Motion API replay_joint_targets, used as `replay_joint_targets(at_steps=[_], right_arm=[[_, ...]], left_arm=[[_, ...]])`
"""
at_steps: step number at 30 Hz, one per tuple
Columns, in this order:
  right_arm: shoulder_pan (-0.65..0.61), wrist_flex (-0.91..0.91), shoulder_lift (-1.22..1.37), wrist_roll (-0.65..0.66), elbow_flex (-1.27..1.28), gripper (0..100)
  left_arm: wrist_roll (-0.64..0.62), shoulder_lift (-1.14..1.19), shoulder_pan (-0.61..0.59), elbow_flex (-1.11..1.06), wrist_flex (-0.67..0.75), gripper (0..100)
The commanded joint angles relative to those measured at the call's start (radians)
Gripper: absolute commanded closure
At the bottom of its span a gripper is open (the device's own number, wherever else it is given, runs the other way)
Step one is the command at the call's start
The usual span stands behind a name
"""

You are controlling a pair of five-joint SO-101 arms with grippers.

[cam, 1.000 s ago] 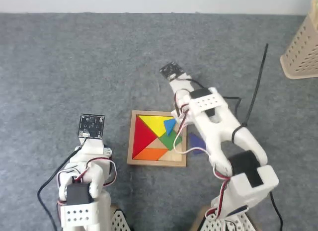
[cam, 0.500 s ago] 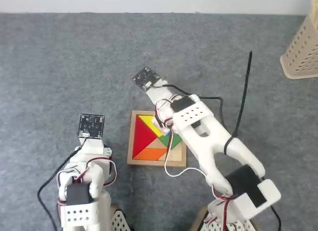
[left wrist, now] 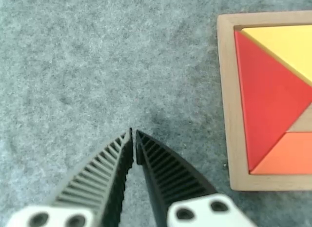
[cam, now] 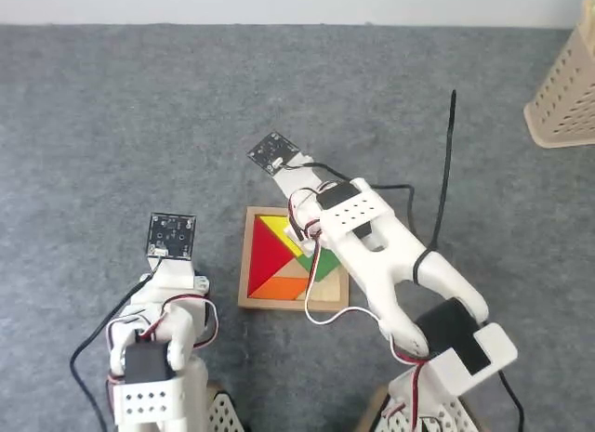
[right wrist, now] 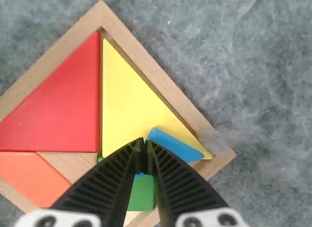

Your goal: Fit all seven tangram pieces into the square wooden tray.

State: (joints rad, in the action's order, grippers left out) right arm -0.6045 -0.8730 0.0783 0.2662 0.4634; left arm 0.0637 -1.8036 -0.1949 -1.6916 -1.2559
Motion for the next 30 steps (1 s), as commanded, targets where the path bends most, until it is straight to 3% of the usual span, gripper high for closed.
replay_joint_targets(at_steps=[1, 30], right_arm=[[-0.005, 0.004, 0.001, 0.023, -0.021, 99.2], [0.071, -0.073, -0.004, 0.221, 0.003, 99.2]], left_arm=[[0.005, -0.020, 0.000, 0.007, -0.008, 99], [0.005, -0.020, 0.000, 0.007, -0.008, 99]])
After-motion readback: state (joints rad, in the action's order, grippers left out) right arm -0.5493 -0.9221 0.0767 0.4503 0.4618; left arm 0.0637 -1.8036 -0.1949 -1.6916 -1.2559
